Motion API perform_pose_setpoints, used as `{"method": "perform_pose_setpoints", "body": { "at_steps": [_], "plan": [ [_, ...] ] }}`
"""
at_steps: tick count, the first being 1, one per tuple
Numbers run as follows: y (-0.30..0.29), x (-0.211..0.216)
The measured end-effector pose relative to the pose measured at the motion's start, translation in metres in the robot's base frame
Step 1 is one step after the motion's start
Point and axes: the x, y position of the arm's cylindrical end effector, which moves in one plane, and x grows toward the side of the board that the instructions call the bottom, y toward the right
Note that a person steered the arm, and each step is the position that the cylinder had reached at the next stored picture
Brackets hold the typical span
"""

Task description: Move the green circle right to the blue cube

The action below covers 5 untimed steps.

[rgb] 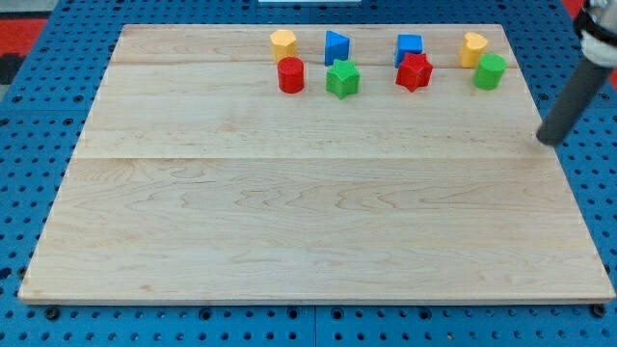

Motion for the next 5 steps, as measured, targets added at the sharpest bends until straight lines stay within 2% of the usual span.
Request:
{"method": "perform_pose_setpoints", "body": {
  "at_steps": [1,3,4,5],
  "plan": [
    [-0.001,-0.057],
    [-0.006,-0.078],
    [-0.033,-0.098],
    [-0.105,-0.113]
  ]
}}
